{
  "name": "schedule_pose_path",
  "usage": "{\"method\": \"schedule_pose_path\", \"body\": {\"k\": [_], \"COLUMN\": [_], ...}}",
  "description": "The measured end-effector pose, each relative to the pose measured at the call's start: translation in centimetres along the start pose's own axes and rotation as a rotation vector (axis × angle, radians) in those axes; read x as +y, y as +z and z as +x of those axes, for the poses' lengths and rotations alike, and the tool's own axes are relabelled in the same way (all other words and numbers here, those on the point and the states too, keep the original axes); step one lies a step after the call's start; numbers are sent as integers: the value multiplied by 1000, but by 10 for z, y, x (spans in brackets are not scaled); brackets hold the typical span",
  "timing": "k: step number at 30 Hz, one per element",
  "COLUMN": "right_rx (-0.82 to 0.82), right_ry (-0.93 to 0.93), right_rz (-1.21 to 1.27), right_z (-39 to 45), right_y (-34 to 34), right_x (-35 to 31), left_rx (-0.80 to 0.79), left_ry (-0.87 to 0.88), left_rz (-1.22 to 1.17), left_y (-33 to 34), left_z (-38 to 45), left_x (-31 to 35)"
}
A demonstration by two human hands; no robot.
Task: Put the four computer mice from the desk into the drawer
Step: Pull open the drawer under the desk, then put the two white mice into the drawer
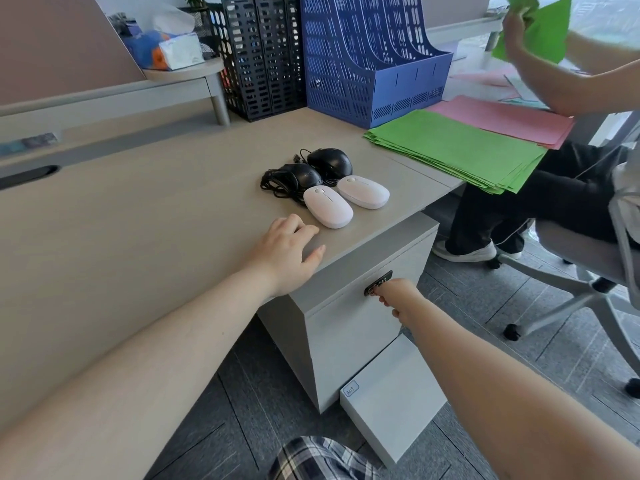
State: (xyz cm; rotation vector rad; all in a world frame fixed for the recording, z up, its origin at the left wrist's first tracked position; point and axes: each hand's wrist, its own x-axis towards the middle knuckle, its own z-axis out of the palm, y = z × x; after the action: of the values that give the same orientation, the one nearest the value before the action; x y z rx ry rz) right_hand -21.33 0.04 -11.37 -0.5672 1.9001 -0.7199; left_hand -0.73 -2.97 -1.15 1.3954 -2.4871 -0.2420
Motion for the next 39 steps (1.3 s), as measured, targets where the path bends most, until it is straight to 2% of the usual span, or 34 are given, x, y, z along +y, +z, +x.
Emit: {"method": "schedule_pose_path", "body": {"k": [3, 6, 7, 8, 9, 10, 11, 12, 13, 15, 18, 22, 28, 35, 39], "right_rx": [-22, -35, 44, 193, 350, 433, 423, 347, 262, 171, 169, 98, 140, 34, 52], "right_ry": [10, 8, -52, -152, -308, -479, -625, -716, -725, -678, -655, -535, -436, -233, -245], "right_rz": [-122, -346, -470, -621, -722, -776, -821, -878, -940, -1049, -1202, -1347, -1379, -1446, -1450], "right_z": [-8, -18, -20, -22, -25, -28, -33, -36, -42, -51, -62, -75, -85, -86, -85], "right_y": [-8, -29, -37, -44, -51, -56, -59, -62, -64, -67, -69, -75, -98, -116, -116], "right_x": [0, 7, 12, 18, 22, 26, 29, 30, 28, 23, 10, 3, 23, 50, 44], "left_rx": [-11, -35, -43, -54, -70, -92, -118, -143, -166, -203, -235, -224, -194, -157, -147], "left_ry": [7, -6, -15, -27, -43, -59, -76, -90, -98, -105, -123, -128, -116, -109, -123], "left_rz": [17, 38, 47, 56, 66, 78, 92, 109, 125, 158, 210, 232, 231, 186, 155], "left_y": [0, -1, -1, -2, -3, -5, -6, -7, -8, -11, -15, -20, -25, -31, -33], "left_z": [-2, -4, -5, -7, -9, -11, -15, -19, -24, -34, -46, -59, -67, -64, -58], "left_x": [0, 3, 4, 7, 10, 14, 19, 23, 27, 32, 35, 40, 45, 54, 48]}}
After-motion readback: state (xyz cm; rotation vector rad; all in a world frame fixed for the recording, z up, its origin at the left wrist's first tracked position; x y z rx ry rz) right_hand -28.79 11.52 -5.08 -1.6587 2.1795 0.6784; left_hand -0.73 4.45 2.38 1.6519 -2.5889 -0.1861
